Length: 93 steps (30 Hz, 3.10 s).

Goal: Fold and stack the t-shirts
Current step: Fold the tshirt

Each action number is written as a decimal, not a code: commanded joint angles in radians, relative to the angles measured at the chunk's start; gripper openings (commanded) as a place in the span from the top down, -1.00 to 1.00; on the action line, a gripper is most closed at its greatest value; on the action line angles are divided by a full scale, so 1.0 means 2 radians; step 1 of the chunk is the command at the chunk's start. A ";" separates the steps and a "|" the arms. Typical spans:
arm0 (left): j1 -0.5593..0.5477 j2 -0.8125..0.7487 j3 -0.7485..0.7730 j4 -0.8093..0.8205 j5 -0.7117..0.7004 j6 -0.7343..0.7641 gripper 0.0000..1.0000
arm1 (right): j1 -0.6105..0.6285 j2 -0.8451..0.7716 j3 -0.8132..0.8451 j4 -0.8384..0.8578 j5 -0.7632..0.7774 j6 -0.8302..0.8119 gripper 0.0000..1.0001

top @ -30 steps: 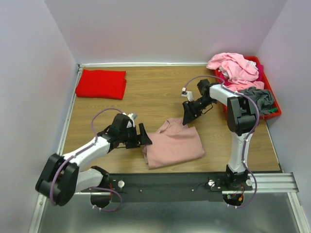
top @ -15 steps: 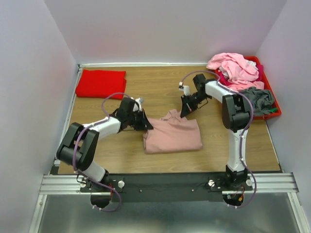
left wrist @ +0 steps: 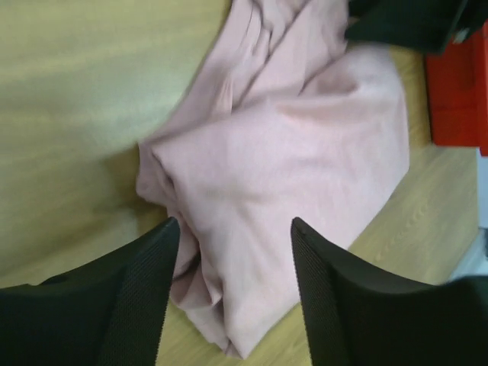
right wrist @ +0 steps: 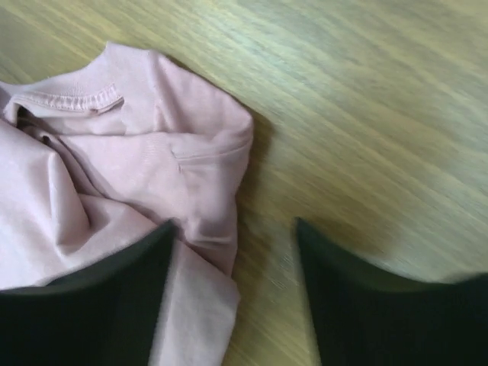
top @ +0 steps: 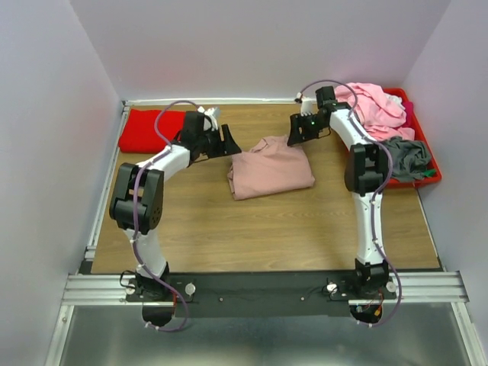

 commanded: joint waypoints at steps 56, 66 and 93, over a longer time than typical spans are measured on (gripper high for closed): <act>-0.109 -0.185 -0.178 0.097 0.176 0.026 1.00 | -0.041 -0.354 -0.444 -0.136 -0.160 -0.328 0.93; -0.234 -0.380 -0.387 0.098 0.059 -0.104 -0.38 | -0.056 -0.503 -0.604 -0.187 0.023 -0.477 -0.37; -0.042 -0.155 -0.240 0.218 -0.006 -0.088 0.12 | -0.068 -0.205 -0.314 0.000 -0.077 -0.133 -0.55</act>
